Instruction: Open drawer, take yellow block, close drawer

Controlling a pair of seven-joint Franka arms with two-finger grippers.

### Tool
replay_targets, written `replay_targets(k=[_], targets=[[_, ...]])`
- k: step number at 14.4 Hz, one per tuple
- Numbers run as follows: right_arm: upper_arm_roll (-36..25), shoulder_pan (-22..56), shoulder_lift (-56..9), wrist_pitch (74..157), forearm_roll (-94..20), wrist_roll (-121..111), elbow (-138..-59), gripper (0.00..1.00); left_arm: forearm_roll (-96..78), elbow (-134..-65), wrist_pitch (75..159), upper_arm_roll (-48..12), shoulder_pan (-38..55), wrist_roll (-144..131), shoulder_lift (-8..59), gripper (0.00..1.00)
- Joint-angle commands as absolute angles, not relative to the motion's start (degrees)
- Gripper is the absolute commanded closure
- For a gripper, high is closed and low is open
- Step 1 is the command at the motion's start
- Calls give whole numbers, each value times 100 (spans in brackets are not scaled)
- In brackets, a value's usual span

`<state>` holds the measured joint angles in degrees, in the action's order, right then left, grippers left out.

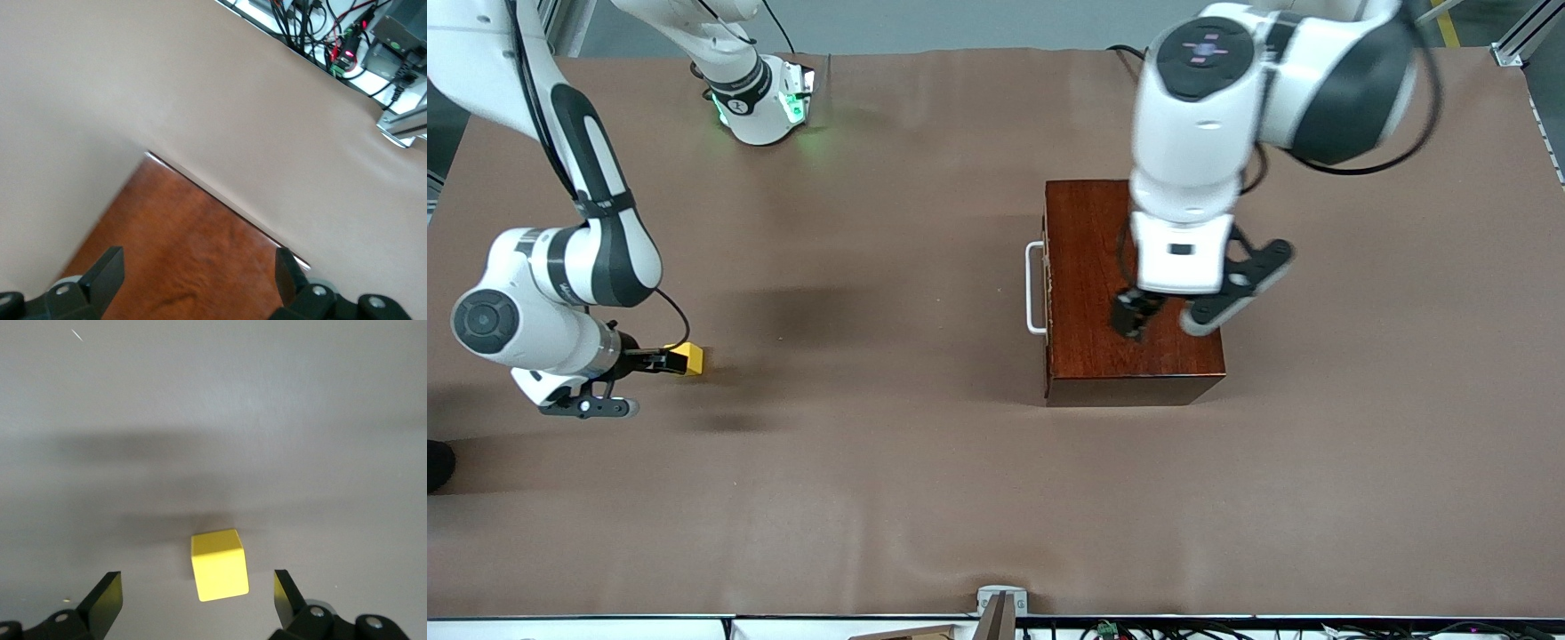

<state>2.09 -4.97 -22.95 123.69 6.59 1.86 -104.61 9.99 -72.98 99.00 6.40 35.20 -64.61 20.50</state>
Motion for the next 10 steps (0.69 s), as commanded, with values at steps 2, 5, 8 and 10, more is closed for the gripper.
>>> replay_targets(k=[2, 5, 8, 10], targets=[[290, -475, -1917, 12252, 712, 167, -10179, 0, 766, -7778, 9879, 554, 2981, -5391, 1469, 0], [413, -475, -1846, 11596, 721, 167, -9574, 0, 572, -8049, 9861, 554, 2550, -4854, 1197, 0], [422, -431, -1846, 10786, 712, 185, -8914, 0, 536, -8243, 9853, 545, 2243, -4142, 968, 0], [448, -404, -1837, 10199, 686, 185, -8510, 0, 405, -8419, 9844, 545, 2058, -3510, 792, 0]])
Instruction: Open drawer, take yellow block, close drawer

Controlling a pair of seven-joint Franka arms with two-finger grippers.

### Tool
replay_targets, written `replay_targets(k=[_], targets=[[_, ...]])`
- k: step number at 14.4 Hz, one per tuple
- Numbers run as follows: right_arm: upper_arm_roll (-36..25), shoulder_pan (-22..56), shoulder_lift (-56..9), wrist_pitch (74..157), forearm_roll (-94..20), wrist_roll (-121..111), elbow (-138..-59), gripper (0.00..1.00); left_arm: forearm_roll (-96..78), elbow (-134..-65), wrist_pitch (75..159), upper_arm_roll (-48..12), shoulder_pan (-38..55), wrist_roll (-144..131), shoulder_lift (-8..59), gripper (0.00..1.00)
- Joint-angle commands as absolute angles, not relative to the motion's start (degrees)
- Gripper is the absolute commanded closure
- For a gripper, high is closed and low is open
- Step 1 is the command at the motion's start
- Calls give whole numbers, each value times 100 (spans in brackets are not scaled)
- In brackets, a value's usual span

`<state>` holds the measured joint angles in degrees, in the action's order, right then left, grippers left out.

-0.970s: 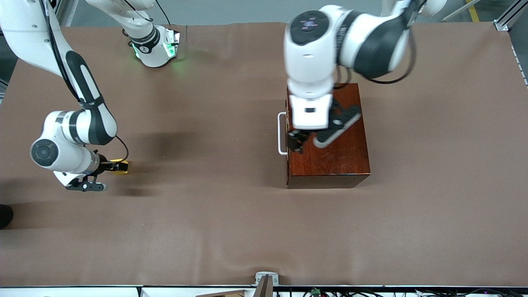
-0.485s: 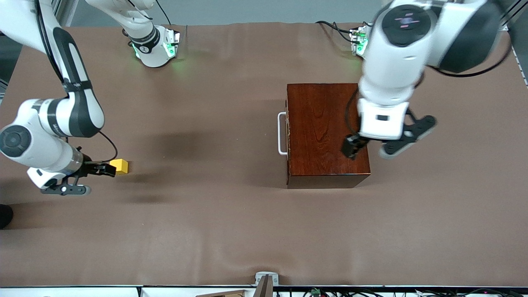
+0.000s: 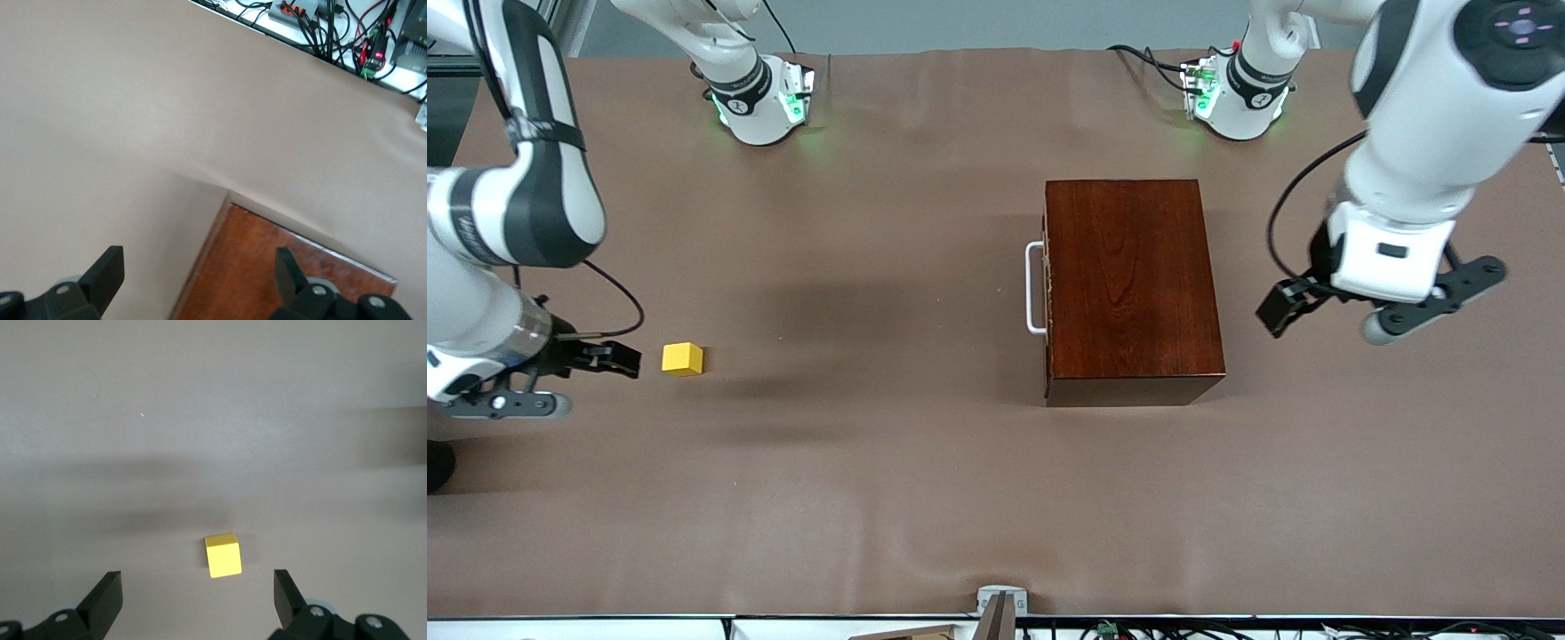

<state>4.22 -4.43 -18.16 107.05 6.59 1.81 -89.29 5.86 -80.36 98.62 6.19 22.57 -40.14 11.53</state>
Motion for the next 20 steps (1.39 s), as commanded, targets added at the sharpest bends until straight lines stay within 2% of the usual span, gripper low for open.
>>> replay_targets(k=[1, 4, 12, 17, 20], targets=[[440, -326, -1802, 9917, 677, 193, -8325, 0, 291, -8542, 9844, 528, 1935, -3315, 669, 0], [439, -237, -1706, 9274, 668, 185, -7876, 0, 246, -8929, 9809, 80, 1206, -2289, 300, 0], [422, -237, -871, 8517, 176, -114, -7875, 0, 237, -9289, 9334, -729, 71, -836, -324, 0], [404, -263, -484, 7929, 185, -123, -7892, 0, -9, -9282, 8957, -888, -149, -713, -554, 0], [413, -211, -107, 7997, 185, -237, -8409, 0, 0, -9220, 8798, -817, -149, -449, -571, 0]])
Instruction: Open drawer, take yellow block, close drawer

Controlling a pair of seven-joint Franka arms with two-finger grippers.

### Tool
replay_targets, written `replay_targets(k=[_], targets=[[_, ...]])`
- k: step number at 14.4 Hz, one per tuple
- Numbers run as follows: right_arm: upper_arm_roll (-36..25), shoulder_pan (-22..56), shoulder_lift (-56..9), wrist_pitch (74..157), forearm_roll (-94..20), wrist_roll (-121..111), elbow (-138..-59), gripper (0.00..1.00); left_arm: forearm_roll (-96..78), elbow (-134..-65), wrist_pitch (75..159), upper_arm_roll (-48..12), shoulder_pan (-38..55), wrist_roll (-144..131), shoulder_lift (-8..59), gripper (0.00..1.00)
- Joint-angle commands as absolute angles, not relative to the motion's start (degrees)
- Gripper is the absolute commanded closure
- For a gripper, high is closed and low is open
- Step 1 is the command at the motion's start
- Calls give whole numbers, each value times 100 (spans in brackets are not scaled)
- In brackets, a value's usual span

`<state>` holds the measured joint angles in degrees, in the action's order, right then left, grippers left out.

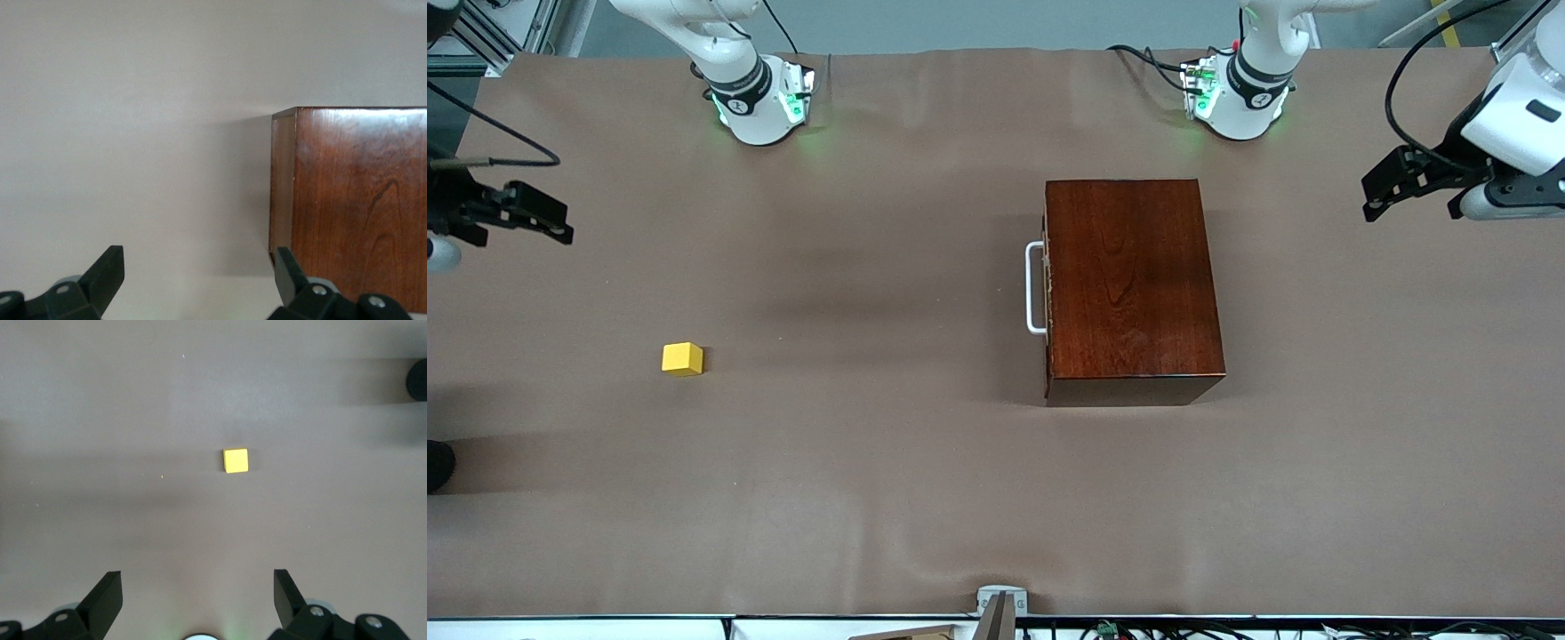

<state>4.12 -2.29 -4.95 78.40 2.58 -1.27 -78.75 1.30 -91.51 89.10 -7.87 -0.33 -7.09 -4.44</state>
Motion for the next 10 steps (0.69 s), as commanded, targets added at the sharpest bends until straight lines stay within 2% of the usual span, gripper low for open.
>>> replay_targets(k=[1, 8, 10], targets=[[413, -141, 8, 8155, 185, -237, -8594, 0, 9, -9185, 8772, -739, -141, -448, -580, 0], [413, -35, 210, 8726, 176, -237, -9061, 0, 53, -8886, 8763, -703, -132, -475, -414, 0], [404, -18, 141, 8684, 228, -246, -8808, 0, 44, -8860, 8702, -712, -132, -475, -404, 0]])
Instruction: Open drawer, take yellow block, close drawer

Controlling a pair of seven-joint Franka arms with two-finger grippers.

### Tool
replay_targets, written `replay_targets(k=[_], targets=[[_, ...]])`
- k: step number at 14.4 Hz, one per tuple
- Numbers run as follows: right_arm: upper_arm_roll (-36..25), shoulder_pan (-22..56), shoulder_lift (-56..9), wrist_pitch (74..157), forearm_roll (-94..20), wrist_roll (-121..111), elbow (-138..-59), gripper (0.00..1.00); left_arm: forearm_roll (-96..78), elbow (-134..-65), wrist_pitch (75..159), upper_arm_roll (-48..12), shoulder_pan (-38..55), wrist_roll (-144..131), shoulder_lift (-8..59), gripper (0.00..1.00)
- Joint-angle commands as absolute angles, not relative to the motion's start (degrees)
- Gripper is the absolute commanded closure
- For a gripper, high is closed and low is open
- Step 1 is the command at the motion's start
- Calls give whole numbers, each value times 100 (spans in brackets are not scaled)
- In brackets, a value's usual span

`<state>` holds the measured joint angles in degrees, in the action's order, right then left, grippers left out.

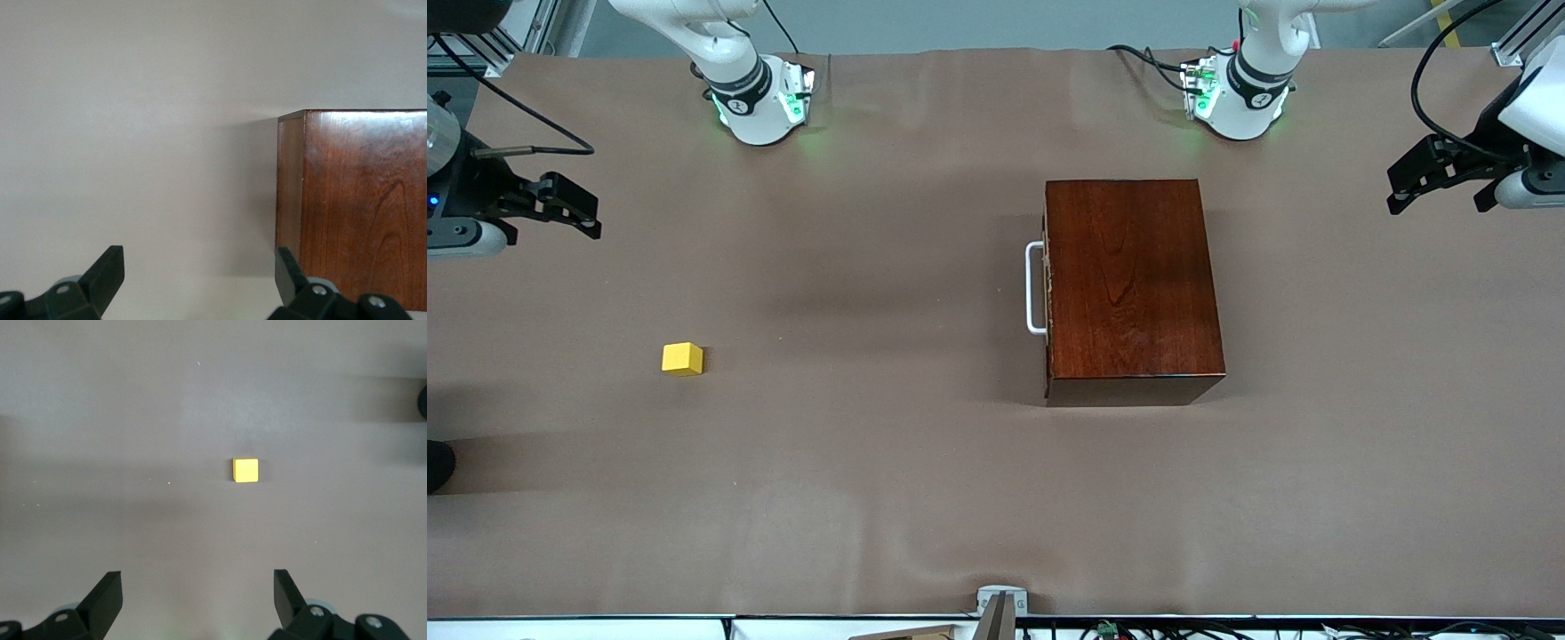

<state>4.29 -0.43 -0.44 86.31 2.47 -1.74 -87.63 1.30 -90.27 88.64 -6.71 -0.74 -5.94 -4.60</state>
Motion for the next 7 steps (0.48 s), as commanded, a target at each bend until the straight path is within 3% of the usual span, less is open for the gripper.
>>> replay_targets(k=[1, 7], targets=[[404, 26, 123, 8684, 237, -229, -8746, 0, 53, -8868, 8701, -712, -132, -483, -396, 0], [343, -17, 105, 8675, 264, -229, -8543, 0, 70, -8859, 8701, -712, -114, -492, -369, 0]])
